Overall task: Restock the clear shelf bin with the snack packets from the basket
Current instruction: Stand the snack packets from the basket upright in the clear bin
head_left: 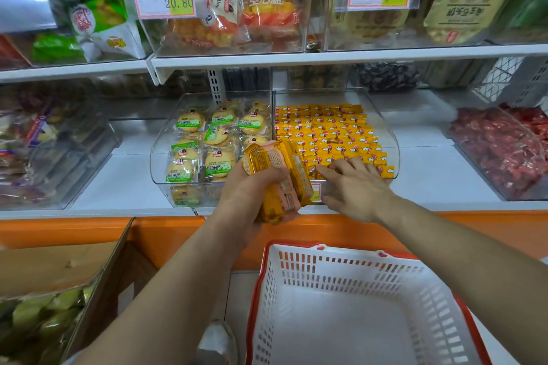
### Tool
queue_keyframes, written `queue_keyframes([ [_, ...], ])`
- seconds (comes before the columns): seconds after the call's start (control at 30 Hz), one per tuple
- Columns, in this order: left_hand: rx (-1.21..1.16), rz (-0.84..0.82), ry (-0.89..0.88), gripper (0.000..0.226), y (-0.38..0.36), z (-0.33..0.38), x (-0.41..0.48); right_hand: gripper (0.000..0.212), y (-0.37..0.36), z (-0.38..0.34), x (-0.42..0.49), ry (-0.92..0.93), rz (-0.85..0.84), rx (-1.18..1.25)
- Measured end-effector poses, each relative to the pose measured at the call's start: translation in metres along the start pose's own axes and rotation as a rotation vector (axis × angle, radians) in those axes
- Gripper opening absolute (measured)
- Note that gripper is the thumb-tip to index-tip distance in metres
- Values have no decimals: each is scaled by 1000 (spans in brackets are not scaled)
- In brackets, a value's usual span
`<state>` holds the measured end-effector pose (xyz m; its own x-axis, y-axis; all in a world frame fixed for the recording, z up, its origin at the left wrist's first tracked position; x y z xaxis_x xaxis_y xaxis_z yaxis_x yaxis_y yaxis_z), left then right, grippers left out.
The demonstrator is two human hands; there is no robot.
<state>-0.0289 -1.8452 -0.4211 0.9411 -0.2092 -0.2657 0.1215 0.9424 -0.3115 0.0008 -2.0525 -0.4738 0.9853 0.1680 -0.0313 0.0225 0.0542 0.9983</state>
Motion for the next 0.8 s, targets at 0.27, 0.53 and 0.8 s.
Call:
queue_keyframes([
  [0.27,82,-77,23,25,-11,-12,0,46,59,-19,-41,-98,274,1248],
  [0.53,163,-131,67,24,-26,-29,1,65,49,-23,-68,-91,128,1473],
  [0.8,271,-100,77,18,-21,-33,5,45,36,-25,-66,-192,-183,2210],
])
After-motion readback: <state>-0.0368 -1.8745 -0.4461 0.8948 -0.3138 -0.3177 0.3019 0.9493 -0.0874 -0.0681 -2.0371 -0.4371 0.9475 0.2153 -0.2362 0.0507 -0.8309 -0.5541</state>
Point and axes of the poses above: each hand's wrist, its own x-axis towards the middle knuckle, its own y-axis out of the back of the hand, z = x × y, the point moved 7 cm from there along x, towards the middle knuckle, and after that the axes turned 1 degree about y, right-handed, at the moved point
